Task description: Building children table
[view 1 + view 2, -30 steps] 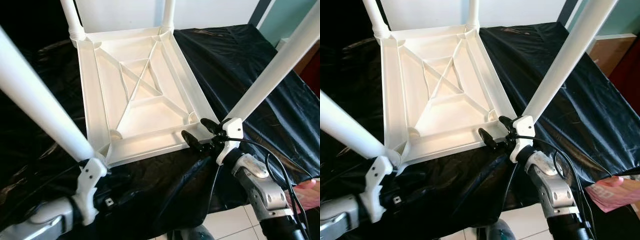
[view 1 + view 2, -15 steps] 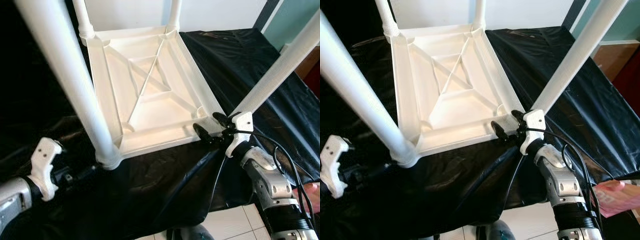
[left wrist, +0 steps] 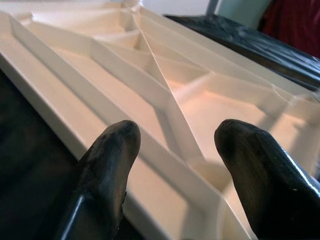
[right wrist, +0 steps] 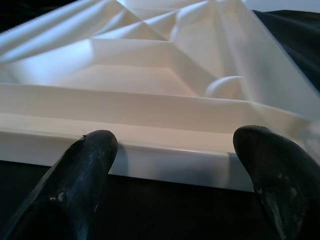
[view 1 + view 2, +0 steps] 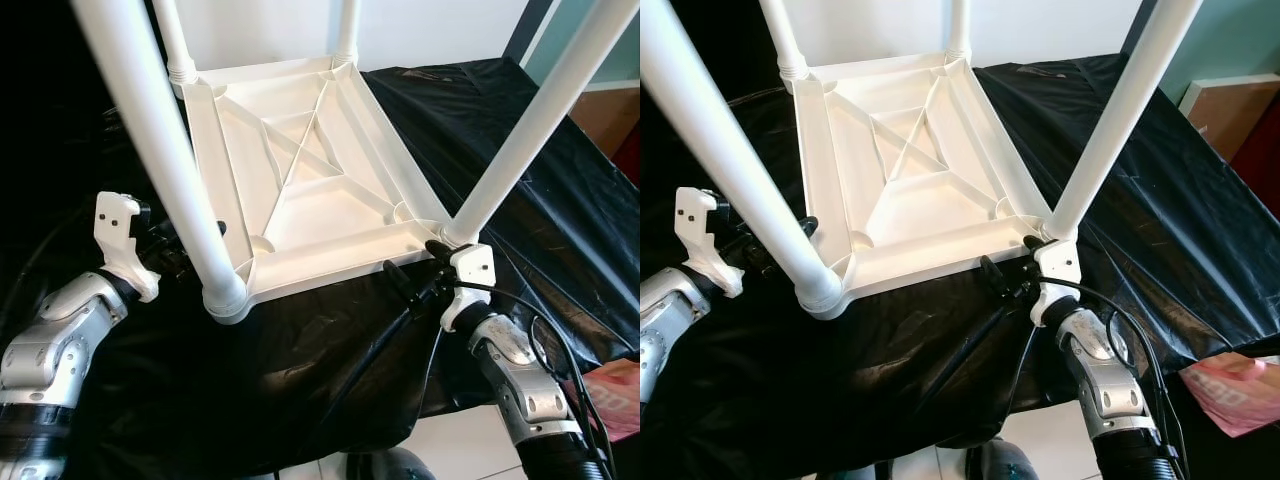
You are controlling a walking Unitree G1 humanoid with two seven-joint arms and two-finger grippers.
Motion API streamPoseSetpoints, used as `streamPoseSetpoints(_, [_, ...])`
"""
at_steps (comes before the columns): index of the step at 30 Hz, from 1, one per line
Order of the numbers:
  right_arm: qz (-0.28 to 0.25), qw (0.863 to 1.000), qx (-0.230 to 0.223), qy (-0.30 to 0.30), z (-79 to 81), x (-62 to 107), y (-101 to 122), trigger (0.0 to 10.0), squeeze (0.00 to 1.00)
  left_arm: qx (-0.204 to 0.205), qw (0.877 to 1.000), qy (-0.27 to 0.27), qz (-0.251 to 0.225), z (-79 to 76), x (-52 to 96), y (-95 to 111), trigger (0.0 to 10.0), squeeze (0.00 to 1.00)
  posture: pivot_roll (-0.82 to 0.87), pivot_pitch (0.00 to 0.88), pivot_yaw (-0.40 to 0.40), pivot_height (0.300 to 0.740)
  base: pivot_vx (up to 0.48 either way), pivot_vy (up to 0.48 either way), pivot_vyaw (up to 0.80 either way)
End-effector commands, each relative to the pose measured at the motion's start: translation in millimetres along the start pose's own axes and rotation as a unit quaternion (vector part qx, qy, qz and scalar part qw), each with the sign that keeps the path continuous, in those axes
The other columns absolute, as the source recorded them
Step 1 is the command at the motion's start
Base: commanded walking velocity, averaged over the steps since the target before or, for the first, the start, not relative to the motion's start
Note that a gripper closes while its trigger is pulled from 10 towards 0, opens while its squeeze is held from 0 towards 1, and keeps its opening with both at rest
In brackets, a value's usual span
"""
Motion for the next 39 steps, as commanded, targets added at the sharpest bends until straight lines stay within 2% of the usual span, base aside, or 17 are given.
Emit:
streamPoseSetpoints(1, [0.004, 1.0, 0.004, -0.008, 4.4, 6.3, -2.0, 10.0, 0.0, -0.007, 1.0, -0.024, 0.01, 0.9, -8.5, -5.9, 10.0, 0.0, 0.0, 0.144, 0.014, 0.74, 0.0, 0.0, 0.0])
streamPoseSetpoints(3, [0.004, 1.0, 0.004, -0.008, 4.4, 6.3, -2.0, 10.0, 0.0, -0.007, 1.0, -0.024, 0.01, 0.9, -8.5, -5.9, 10.0, 0.0, 0.0, 0.144, 0.014, 0.74, 0.0, 0.0, 0.0])
streamPoseSetpoints(5, [0.006, 1.0, 0.003, -0.014, 6.3, 9.1, -2.5, 10.0, 0.0, -0.005, 1.0, -0.029, 0.006, 1.0, -15.7, -4.7, 10.0, 0.0, -0.02, 0.147, 0.023, 0.74, 0.0, 0.0, 0.0])
streamPoseSetpoints(7, [0.013, 0.999, 0.0, -0.033, 10.3, 17.1, -4.4, 10.0, 0.0, -0.001, 0.999, -0.041, -0.001, -1.2, -32.9, -3.6, 10.0, 0.0, -0.05, 0.155, 0.035, 0.74, 0.0, 0.0, 0.0])
streamPoseSetpoints(8, [0.013, 0.999, 0.0, -0.033, 10.3, 17.1, -4.4, 10.0, 0.0, -0.001, 0.999, -0.041, -0.001, -1.2, -32.9, -3.6, 10.0, 0.0, -0.05, 0.155, 0.035, 0.74, 0.0, 0.0, 0.0])
streamPoseSetpoints(10, [0.018, 0.999, -0.006, -0.049, 15.5, 24.6, -5.4, 10.0, 0.0, 0.004, 0.998, -0.064, -0.005, -9.2, -46.9, -1.9, 10.0, 0.0, -0.07, 0.159, 0.041, 0.74, 0.0, 0.0, 0.0])
streamPoseSetpoints(14, [0.024, 0.998, -0.013, -0.055, 19.1, 28.4, -7.1, 10.0, 0.0, 0.017, 0.995, -0.098, -0.008, -20.7, -53.3, 0.0, 10.0, 0.0, -0.08, 0.16, 0.045, 0.74, 0.0, 0.0, 0.0])
streamPoseSetpoints(16, [0.033, 0.997, -0.022, -0.067, 19.5, 30.4, -10.3, 10.0, 0.0, 0.027, 0.99, -0.136, -0.005, -32.6, -57.7, -1.0, 10.0, 0.0, -0.09, 0.16, 0.049, 0.74, 0.0, 0.0, 0.0])
streamPoseSetpoints(21, [0.054, 0.994, -0.015, -0.095, 13.5, 29.4, -17.4, 10.0, 0.0, 0.041, 0.982, -0.186, -0.003, -50.1, -59.3, -3.2, 10.0, 0.0, -0.1, 0.16, 0.053, 0.74, 0.0, 0.0, 0.0])
streamPoseSetpoints(22, [0.067, 0.991, -0.011, -0.113, 7.5, 27.6, -22.1, 10.0, 0.0, 0.049, 0.976, -0.213, -0.001, -60.6, -58.5, -5.7, 10.0, 0.0, -0.1, 0.158, 0.049, 0.74, 0.0, 0.0, 0.0])
streamPoseSetpoints(23, [0.067, 0.991, -0.011, -0.113, 7.5, 27.6, -22.1, 10.0, 0.0, 0.049, 0.976, -0.213, -0.001, -60.6, -58.5, -5.7, 10.0, 0.0, -0.1, 0.158, 0.049, 0.74, 0.0, 0.0, 0.0])
streamPoseSetpoints(26, [0.076, 0.987, -0.012, -0.144, -4.4, 23.7, -27.0, 10.0, 0.0, 0.059, 0.966, -0.25, 0.0, -78.7, -58.9, -11.0, 10.0, 0.0, -0.09, 0.153, 0.037, 0.74, 0.0, 0.0, 0.0])
streamPoseSetpoints(27, [0.076, 0.987, -0.012, -0.144, -4.4, 23.7, -27.0, 10.0, 0.0, 0.059, 0.966, -0.25, 0.0, -78.7, -58.9, -11.0, 10.0, 0.0, -0.09, 0.153, 0.037, 0.74, 0.0, 0.0, 0.0])
streamPoseSetpoints(31, [0.093, 0.98, -0.006, -0.177, -23.1, 16.7, -35.3, 10.0, 0.0, 0.069, 0.96, -0.272, -0.002, -99.5, -58.9, -16.7, 10.0, 0.0, -0.07, 0.147, 0.019, 0.74, 0.0, 0.0, 0.0])
streamPoseSetpoints(34, [0.095, 0.979, -0.002, -0.18, -25.5, 15.5, -36.3, 10.0, 0.0, 0.068, 0.959, -0.274, -0.002, -102.1, -58.1, -17.4, 10.0, 0.0, -0.07, 0.147, 0.019, 0.74, 0.0, 0.0, 0.0])
streamPoseSetpoints(37, [0.1, 0.977, 0.004, -0.189, -37.2, 5.6, -39.5, 10.0, 0.0, 0.082, 0.952, -0.296, -0.002, -121.2, -53.0, -20.0, 10.0, 0.0, -0.05, 0.141, 0.013, 0.74, 0.0, 0.0, 0.0])
streamPoseSetpoints(39, [0.1, 0.977, 0.005, -0.19, -39.9, 2.8, -40.0, 10.0, 0.0, 0.087, 0.949, -0.302, -0.002, -126.5, -51.6, -20.6, 10.0, 0.0, -0.05, 0.141, 0.013, 0.74, 0.0, 0.0, 0.0])
Point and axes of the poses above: a point about 5 cm out from each wrist's last joint towards the gripper, its own x axis pointing back from the gripper into the wrist, its own y axis along the axis of the wrist's last joint, z = x × y, the point moved 4 cm from there along -x, pointing out of the wrist towards the gripper, and after that the axes turned 11 degrees about x, right-handed, at the moved point
